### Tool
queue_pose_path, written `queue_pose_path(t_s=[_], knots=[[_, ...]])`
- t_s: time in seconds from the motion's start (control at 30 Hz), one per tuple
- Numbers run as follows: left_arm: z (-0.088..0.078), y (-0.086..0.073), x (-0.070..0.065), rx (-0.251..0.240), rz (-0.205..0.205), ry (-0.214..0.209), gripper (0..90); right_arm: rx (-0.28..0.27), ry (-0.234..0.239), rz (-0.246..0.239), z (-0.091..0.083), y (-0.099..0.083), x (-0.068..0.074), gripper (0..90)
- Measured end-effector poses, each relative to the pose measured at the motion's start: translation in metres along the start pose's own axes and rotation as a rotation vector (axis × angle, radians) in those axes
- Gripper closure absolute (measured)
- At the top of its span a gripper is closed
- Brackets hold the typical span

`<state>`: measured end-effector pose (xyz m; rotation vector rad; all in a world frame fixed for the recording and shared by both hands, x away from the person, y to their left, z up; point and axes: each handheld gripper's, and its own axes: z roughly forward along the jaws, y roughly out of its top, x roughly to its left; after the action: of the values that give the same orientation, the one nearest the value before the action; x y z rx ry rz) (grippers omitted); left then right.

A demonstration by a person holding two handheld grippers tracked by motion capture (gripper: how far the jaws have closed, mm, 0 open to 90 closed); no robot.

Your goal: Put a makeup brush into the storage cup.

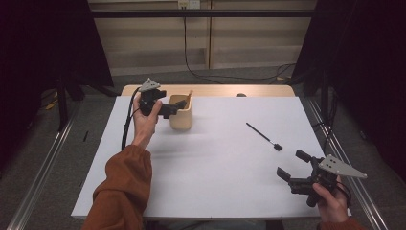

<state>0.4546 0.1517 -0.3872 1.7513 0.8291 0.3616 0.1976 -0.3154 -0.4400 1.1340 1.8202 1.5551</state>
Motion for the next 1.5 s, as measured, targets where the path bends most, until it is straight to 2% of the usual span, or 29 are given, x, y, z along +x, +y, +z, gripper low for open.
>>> queue_pose_path(t_s=[0.1, 0.13, 0.2, 0.27, 0.3, 0.37, 0.43, 0.5, 0.63, 0.73, 0.83, 0.9, 1.03, 1.1, 1.17, 1.33, 1.5], knots=[[-0.005, 0.0, -0.002, -0.007, 0.01, 0.016, 2.9, -0.001, -0.001, 0.0, 0.0, 0.0, 0.0, 0.0], [-0.008, -0.001, -0.003, -0.001, 0.018, 0.033, 2.9, -0.001, -0.001, 0.002, 0.0, 0.0, 0.0, 0.0], [-0.012, -0.003, -0.003, -0.011, -0.001, 0.036, 3.0, 0.0, -0.003, 0.001, 0.0, 0.0, -0.001, 0.0], [-0.015, -0.005, -0.005, 0.011, 0.017, 0.049, 2.9, -0.001, -0.006, 0.004, 0.0, 0.0, -0.001, 0.0], [-0.017, -0.005, -0.006, 0.013, 0.028, 0.069, 2.9, -0.001, -0.005, 0.004, 0.001, 0.0, -0.001, 0.0], [-0.022, -0.006, -0.007, 0.001, 0.03, 0.069, 2.9, 0.0, -0.004, 0.002, 0.0, 0.0, 0.0, 0.0], [-0.027, -0.006, -0.008, -0.006, 0.052, 0.114, 2.9, 0.001, -0.003, -0.002, 0.0, 0.0, 0.0, 0.0], [-0.031, -0.007, -0.007, -0.003, 0.036, 0.09, 2.6, 0.0, -0.005, -0.001, 0.0, 0.0, 0.0, 0.0], [-0.038, -0.011, -0.009, -0.006, 0.023, 0.071, 2.7, 0.001, -0.005, 0.0, 0.0, 0.0, 0.0, 0.0], [-0.043, -0.015, -0.012, -0.01, 0.027, 0.07, 2.7, 0.001, -0.004, -0.001, 0.0, 0.0, 0.0, 0.0], [-0.05, -0.019, -0.015, -0.003, 0.035, 0.05, 3.0, 0.001, -0.004, -0.001, 0.0, 0.0, 0.0, 0.0], [-0.053, -0.022, -0.017, 0.0, 0.05, 0.053, 3.2, 0.001, -0.004, -0.002, 0.0, 0.0, 0.0, 0.0], [-0.061, -0.028, -0.022, -0.007, 0.054, 0.075, 3.7, 0.001, -0.004, -0.003, 0.0, 0.0, 0.0, 0.0], [-0.064, -0.03, -0.024, -0.014, 0.039, 0.078, 3.8, 0.001, -0.004, -0.003, 0.0, 0.0, 0.0, 0.0], [-0.067, -0.033, -0.027, -0.015, 0.052, 0.087, 3.7, 0.001, -0.005, -0.003, 0.0, 0.0, 0.0, 0.0], [-0.076, -0.043, -0.034, -0.031, 0.043, 0.063, 3.7, 0.001, -0.005, -0.003, 0.0, 0.0, 0.0, 0.0], [-0.083, -0.049, -0.039, -0.031, 0.056, 0.046, 3.8, 0.001, -0.007, -0.004, 0.0, 0.0, 0.0, 0.0]])
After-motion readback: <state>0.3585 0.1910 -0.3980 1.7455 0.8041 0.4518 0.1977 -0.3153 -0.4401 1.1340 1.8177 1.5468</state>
